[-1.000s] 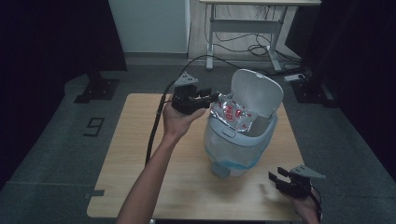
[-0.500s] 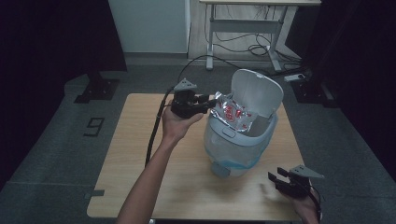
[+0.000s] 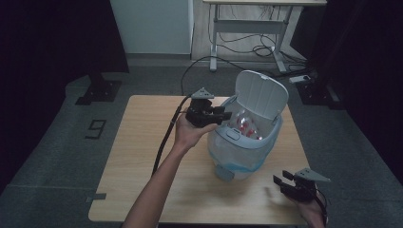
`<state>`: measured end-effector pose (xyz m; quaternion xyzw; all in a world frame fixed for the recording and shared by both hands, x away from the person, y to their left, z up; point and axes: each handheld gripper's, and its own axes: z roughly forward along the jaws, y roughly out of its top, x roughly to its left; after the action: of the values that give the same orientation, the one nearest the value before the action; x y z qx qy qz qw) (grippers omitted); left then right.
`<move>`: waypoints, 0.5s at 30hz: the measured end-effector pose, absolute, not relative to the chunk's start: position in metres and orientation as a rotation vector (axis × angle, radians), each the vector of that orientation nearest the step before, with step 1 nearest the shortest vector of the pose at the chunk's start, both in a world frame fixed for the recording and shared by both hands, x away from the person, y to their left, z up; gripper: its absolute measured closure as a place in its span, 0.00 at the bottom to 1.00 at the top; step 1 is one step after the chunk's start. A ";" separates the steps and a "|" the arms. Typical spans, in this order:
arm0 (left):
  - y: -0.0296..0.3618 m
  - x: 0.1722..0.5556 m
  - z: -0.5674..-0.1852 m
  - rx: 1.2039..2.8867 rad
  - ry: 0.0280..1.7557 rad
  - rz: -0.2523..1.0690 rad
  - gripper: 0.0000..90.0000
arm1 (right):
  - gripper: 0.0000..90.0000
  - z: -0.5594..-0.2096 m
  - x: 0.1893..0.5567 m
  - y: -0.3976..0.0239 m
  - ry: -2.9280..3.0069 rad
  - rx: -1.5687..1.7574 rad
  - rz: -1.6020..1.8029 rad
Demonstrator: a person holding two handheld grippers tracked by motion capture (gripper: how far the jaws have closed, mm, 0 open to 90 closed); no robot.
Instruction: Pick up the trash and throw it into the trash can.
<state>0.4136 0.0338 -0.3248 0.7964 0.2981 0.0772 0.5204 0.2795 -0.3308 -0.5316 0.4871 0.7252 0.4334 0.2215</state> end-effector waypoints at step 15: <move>0.058 0.400 -0.314 1.876 0.727 0.251 0.63 | 0.53 -0.529 0.279 -0.328 2.002 1.338 1.205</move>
<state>0.4005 0.0579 -0.3141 0.7854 0.3044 0.1052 0.5285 0.2795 -0.3283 -0.5295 0.4844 0.7248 0.4364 0.2228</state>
